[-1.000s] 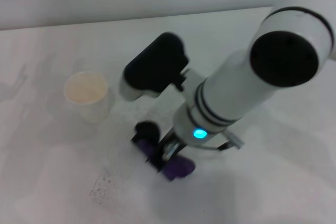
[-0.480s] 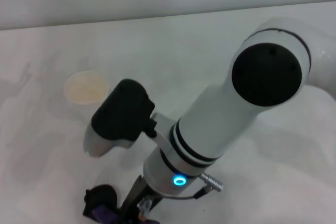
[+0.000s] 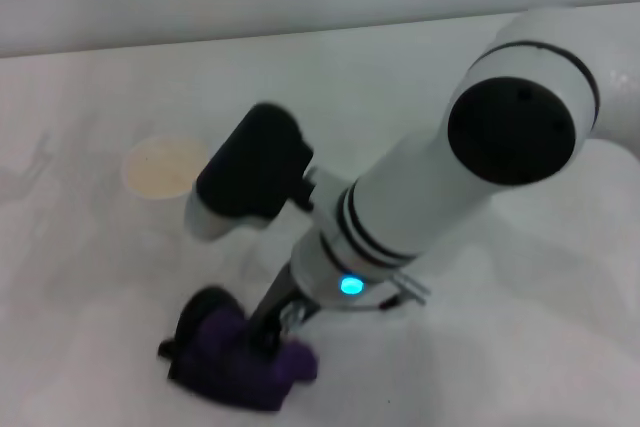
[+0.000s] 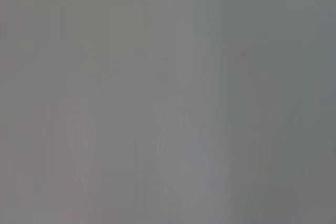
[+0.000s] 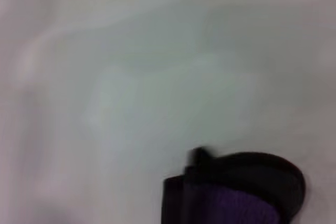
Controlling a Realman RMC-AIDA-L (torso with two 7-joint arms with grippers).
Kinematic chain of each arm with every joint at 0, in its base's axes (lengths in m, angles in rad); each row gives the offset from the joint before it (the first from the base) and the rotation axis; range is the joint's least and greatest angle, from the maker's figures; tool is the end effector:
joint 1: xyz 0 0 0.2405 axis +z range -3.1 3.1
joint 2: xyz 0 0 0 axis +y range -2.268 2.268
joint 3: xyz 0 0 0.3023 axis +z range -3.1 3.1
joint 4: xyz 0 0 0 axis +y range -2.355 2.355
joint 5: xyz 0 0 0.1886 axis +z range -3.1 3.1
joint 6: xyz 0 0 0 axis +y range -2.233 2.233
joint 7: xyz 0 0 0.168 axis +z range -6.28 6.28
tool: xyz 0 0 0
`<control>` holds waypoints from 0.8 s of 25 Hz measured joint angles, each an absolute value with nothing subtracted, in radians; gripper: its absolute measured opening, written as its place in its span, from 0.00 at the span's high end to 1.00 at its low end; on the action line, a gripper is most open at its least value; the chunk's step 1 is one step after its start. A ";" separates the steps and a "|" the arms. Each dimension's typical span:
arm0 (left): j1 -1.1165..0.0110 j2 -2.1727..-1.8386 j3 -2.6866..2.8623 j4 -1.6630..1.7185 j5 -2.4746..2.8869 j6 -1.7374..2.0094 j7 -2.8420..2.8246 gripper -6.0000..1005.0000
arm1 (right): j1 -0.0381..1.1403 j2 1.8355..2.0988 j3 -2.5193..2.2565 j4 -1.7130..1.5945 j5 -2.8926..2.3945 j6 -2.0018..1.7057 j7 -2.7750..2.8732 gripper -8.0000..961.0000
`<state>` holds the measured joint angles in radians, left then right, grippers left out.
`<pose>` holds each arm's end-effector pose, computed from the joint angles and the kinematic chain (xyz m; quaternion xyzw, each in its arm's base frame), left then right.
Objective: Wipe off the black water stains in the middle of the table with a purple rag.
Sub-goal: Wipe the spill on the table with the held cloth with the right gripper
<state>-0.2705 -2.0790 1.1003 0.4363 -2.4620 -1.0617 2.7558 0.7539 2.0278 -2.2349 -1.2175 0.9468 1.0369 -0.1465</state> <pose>-0.3650 0.3460 0.0120 -0.7508 -0.1579 -0.2487 0.5912 0.1634 0.3004 -0.1787 -0.9492 0.2698 -0.1500 0.0614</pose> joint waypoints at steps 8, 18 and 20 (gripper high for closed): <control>-0.264 -2.079 1.100 0.436 -2.475 -1.063 2.763 0.11 | 0.736 2.022 -2.114 -1.209 0.704 1.090 -0.063 0.90; -0.275 -2.076 1.100 0.438 -2.476 -1.063 2.764 0.11 | 0.665 2.027 -2.060 -1.245 0.427 1.212 0.079 0.90; -0.274 -2.076 1.100 0.437 -2.476 -1.063 2.764 0.11 | 0.663 2.027 -2.105 -1.258 0.492 1.187 0.075 0.90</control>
